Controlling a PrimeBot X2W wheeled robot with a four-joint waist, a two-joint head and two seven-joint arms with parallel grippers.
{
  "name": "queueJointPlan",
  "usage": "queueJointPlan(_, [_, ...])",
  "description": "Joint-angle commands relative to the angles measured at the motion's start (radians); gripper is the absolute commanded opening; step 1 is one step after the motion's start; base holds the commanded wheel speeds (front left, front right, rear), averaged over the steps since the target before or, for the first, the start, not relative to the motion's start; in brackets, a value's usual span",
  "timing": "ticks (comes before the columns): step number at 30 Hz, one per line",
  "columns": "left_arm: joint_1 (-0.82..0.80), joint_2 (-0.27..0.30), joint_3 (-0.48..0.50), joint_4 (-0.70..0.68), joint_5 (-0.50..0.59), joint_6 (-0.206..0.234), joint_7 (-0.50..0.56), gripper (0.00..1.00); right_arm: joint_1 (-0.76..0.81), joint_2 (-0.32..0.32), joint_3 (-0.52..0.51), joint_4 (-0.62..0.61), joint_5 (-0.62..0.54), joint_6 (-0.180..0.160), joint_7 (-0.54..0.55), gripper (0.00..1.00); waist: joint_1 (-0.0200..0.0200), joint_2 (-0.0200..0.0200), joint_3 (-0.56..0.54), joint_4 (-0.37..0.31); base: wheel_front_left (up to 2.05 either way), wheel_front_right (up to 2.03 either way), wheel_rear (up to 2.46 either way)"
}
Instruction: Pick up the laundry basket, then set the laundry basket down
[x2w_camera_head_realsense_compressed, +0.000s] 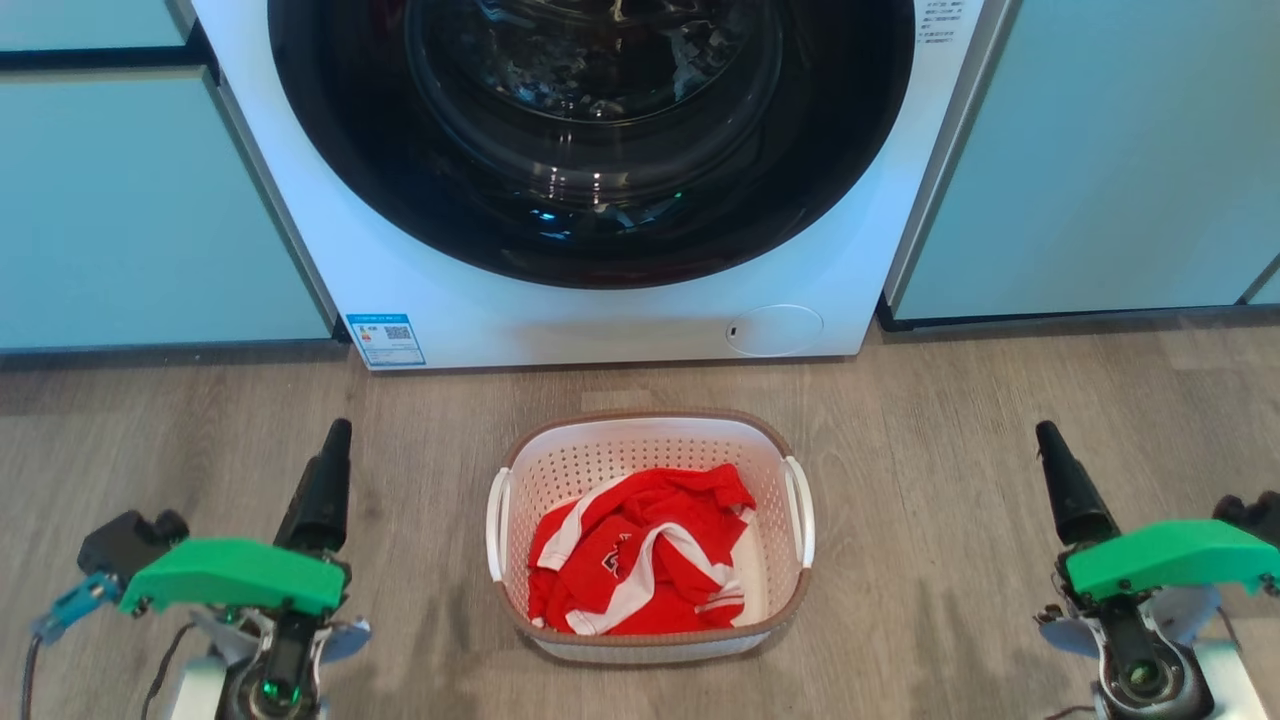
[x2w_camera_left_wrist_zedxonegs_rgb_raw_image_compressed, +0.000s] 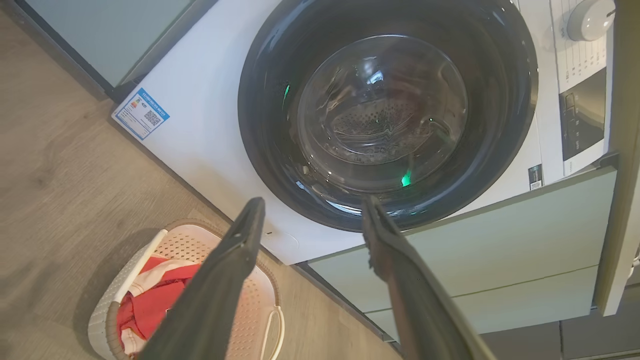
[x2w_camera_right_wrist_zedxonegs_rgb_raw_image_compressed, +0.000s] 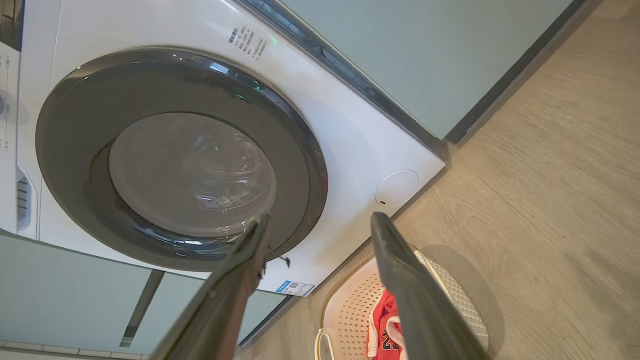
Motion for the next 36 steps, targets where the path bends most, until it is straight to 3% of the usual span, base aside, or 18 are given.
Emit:
queueJointPlan(1, [-0.066,0.027,0.001,-0.047,0.038,0.004,-0.011,1.00,-0.064,-0.023,0.010,-0.043,-0.041,-0.001,-0.018,1.00,0.0000,0.0000,0.000,-0.001,0.00,0.00,0.00])
queueJointPlan(36, [-0.068,0.090,-0.128,-0.072,0.480,0.124,-0.085,1.00,-0.077,-0.037,0.094,-0.014,-0.525,-0.001,-0.120,1.00,0.0000,0.0000,-0.003,-0.009,0.00,0.00,0.00])
